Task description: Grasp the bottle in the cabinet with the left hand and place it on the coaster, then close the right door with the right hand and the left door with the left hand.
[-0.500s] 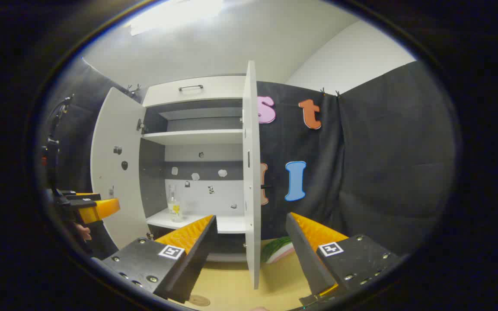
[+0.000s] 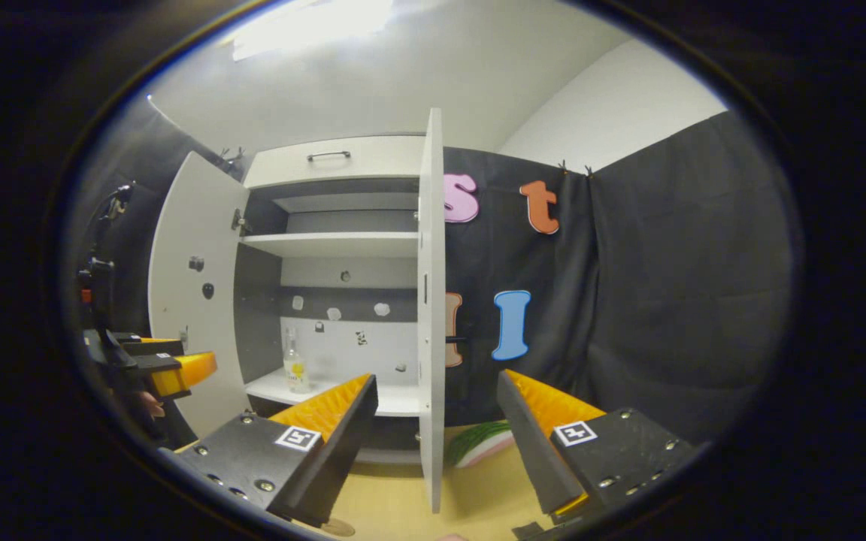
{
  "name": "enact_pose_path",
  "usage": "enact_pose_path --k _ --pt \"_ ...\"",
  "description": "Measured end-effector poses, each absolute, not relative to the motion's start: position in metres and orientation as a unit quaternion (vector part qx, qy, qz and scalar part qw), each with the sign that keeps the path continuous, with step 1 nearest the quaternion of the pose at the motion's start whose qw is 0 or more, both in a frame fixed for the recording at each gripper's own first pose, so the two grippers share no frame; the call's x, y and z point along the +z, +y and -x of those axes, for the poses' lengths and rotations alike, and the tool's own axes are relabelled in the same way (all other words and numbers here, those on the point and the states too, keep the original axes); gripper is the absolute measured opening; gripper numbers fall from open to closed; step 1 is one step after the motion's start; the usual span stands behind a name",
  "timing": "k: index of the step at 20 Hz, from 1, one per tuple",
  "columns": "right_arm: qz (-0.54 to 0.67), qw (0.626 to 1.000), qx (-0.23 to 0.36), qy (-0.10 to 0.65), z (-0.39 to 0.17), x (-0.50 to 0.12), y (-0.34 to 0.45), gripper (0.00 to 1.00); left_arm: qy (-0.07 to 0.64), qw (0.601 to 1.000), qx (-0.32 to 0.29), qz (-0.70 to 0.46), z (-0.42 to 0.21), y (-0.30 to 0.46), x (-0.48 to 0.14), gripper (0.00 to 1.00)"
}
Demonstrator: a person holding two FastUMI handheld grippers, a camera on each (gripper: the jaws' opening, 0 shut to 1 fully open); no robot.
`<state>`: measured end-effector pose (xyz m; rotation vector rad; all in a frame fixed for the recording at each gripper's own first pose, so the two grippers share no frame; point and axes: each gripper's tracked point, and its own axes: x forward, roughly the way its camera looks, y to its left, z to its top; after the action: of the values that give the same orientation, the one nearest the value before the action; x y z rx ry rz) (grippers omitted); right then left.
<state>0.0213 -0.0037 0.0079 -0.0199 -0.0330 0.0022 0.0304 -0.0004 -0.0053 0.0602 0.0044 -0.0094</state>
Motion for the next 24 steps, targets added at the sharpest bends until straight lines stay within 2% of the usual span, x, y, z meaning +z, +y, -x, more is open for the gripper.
enact_pose_path --k 3,4,5,6,10,13,15,17,18,23,24 --pt "0.003 1.000 0.006 -0.026 -0.031 0.011 0.000 0.94 -0.002 0.999 -0.003 -0.035 -0.037 0.006 -0.002 1.00" --pt "0.000 1.000 0.007 -0.026 -0.034 0.012 0.002 0.97 -0.003 0.999 -0.001 -0.035 -0.039 0.009 -0.003 1.00" --pt "-0.001 1.000 0.009 -0.026 -0.038 0.013 0.005 0.94 -0.004 0.999 0.001 -0.033 -0.041 0.013 -0.004 1.00" --pt "0.000 1.000 0.012 -0.024 -0.040 0.011 0.007 0.97 -0.005 1.000 0.003 -0.031 -0.045 0.016 -0.006 0.99" --pt "0.002 0.999 0.025 -0.025 -0.042 0.010 0.023 0.94 0.008 0.999 0.007 -0.038 -0.075 0.030 -0.022 1.00" --pt "0.014 0.999 0.023 -0.023 -0.043 0.006 0.027 0.94 0.005 0.999 -0.002 -0.054 -0.110 0.036 -0.031 1.00" --pt "0.016 0.999 0.017 -0.022 -0.044 0.005 0.029 0.97 0.004 0.998 -0.005 -0.066 -0.139 0.039 -0.036 0.99" --pt "0.013 1.000 0.014 -0.018 -0.044 0.002 0.033 0.97 0.003 0.998 -0.007 -0.063 -0.170 0.041 -0.040 1.00" --pt "0.009 1.000 0.010 -0.019 -0.046 0.003 0.034 0.94 0.006 0.998 -0.008 -0.059 -0.186 0.042 -0.044 0.99" --pt "-0.013 0.999 0.007 -0.040 -0.048 0.016 0.044 0.94 0.021 0.999 0.004 -0.048 -0.261 0.052 -0.070 0.99" --pt "-0.022 0.999 0.008 -0.046 -0.049 0.020 0.046 0.97 0.027 0.999 0.004 -0.044 -0.273 0.051 -0.077 0.99"
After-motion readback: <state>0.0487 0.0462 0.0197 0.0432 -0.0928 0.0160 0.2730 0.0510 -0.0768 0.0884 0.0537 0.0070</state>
